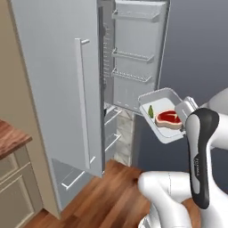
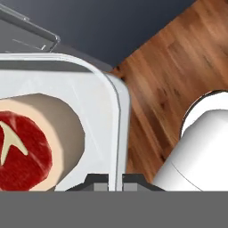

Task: Place the tupperware on the second highest shelf of the fridge. Make space for the tupperware among the existing items by rearranging them on the shelves if needed. Close the fridge door when finished.

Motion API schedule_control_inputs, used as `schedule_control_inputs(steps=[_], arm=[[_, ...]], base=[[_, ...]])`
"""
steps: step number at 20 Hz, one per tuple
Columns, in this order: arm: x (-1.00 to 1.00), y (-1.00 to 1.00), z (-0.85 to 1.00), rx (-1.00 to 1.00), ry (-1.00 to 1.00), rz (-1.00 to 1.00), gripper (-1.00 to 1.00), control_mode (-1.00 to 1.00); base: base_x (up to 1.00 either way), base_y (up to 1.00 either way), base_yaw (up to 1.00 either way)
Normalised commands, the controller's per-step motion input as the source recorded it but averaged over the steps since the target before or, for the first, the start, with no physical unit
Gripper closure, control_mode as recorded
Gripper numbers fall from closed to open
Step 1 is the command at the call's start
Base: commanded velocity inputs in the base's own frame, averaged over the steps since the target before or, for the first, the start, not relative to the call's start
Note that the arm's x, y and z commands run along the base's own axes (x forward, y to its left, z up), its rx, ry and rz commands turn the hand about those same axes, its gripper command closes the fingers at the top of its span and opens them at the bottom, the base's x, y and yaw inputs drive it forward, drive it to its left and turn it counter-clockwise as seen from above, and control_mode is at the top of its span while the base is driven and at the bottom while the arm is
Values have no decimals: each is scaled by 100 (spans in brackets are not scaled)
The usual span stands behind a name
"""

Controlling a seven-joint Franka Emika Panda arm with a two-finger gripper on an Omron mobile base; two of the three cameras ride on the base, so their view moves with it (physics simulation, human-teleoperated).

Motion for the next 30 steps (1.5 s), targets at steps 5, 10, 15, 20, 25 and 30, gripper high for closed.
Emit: schedule_control_inputs(steps=[5, 10, 15, 20, 25, 30], arm=[[0, 0, 0, 0, 0, 0, 100, 100], [0, 0, 0, 0, 0, 0, 100, 100], [0, 0, 0, 0, 0, 0, 100, 100], [0, 0, 0, 0, 0, 0, 100, 100], [0, 0, 0, 0, 0, 0, 100, 100], [0, 0, 0, 0, 0, 0, 100, 100]], base=[[63, -57, 63], [54, -42, 59], [59, -47, 56], [69, -52, 39], [74, -13, 5], [79, 0, 0]])
